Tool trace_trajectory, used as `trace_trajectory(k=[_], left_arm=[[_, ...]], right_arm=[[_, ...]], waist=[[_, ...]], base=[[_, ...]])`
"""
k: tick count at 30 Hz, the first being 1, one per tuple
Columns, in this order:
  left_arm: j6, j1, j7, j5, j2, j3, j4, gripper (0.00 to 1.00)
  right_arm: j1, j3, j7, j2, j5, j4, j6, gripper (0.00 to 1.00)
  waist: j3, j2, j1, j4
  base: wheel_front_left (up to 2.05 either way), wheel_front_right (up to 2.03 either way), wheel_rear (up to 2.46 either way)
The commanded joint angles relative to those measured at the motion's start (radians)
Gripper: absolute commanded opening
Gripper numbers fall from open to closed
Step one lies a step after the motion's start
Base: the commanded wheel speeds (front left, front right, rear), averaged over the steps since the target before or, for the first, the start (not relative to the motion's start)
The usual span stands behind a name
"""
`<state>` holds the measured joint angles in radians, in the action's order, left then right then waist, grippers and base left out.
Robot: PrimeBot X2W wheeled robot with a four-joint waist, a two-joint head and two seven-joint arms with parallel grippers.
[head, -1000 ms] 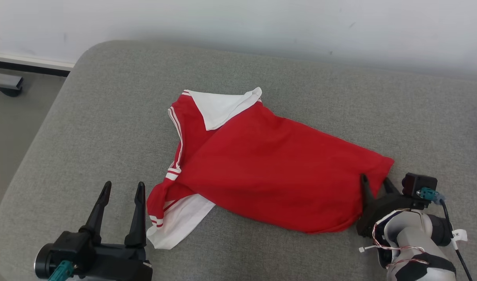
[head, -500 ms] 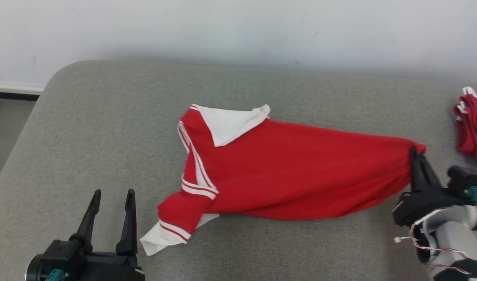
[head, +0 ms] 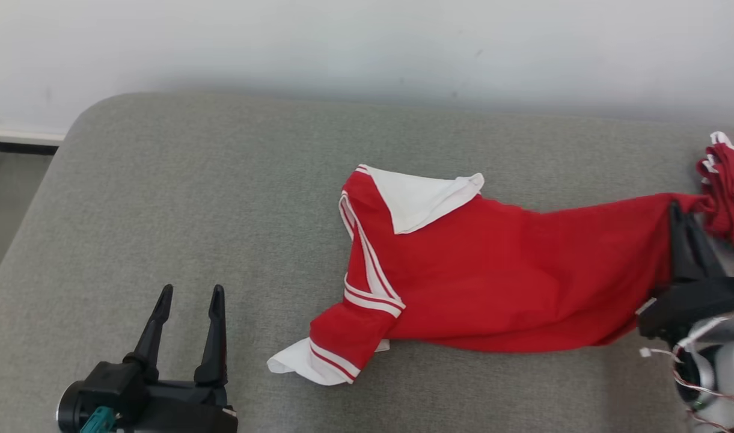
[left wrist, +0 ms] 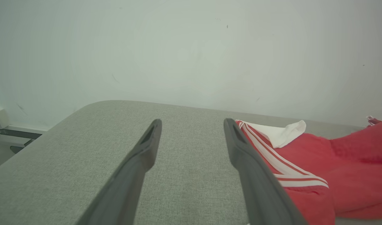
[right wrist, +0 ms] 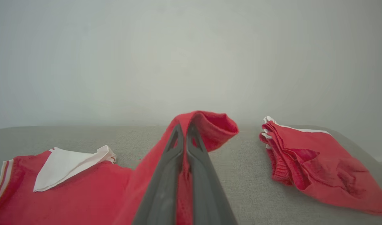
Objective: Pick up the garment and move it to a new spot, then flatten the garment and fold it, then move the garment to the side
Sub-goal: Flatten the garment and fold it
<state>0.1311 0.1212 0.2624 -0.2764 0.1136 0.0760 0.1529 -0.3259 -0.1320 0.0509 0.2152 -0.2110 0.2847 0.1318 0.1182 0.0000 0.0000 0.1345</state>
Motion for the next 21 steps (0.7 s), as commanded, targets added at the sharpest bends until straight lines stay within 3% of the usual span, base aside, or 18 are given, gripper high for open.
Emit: trace_trajectory(k=[1,7,16,17,18,19,21], left_arm=[[-0.001,0.010,0.003,-0.002,-0.003,0.001,0.001,1.00],[-0.001,0.041,0.003,-0.013,-0.013,0.042,0.012,1.00],[-0.001,0.079,0.003,-0.033,-0.029,0.103,0.035,1.00],[-0.001,0.079,0.003,-0.034,-0.029,0.103,0.037,1.00],[-0.001,0.078,0.003,-0.035,-0.029,0.106,0.040,1.00],[-0.001,0.078,0.003,-0.036,-0.030,0.107,0.042,1.00],[-0.001,0.073,0.003,-0.036,-0.030,0.103,0.046,1.00]], right_arm=[[-0.011,0.006,-0.003,-0.006,0.009,-0.003,-0.003,0.00],[-0.152,0.121,-0.039,-0.082,0.031,0.073,-0.003,0.00],[-0.389,0.287,0.045,-0.150,0.041,0.467,-0.003,0.00],[-0.406,0.299,0.057,-0.154,0.034,0.511,-0.003,0.18],[-0.421,0.308,0.070,-0.157,0.033,0.555,-0.003,0.95],[-0.436,0.319,0.083,-0.158,0.028,0.592,-0.003,1.00],[-0.458,0.340,0.117,-0.161,0.019,0.649,-0.003,1.00]], waist=[[0.008,0.0000,0.0000,0.018],[0.030,0.0000,0.0000,0.068],[0.051,0.0000,0.0000,0.147],[0.051,0.0000,0.0000,0.150],[0.051,0.0000,0.0000,0.153],[0.050,0.0000,0.0000,0.155],[0.044,0.0000,0.0000,0.152]], base=[[0.00,0.00,0.00],[0.00,0.00,0.00],[0.00,0.00,0.00],[0.00,0.00,0.00],[0.00,0.00,0.00],[0.00,0.00,0.00],[0.00,0.00,0.00]])
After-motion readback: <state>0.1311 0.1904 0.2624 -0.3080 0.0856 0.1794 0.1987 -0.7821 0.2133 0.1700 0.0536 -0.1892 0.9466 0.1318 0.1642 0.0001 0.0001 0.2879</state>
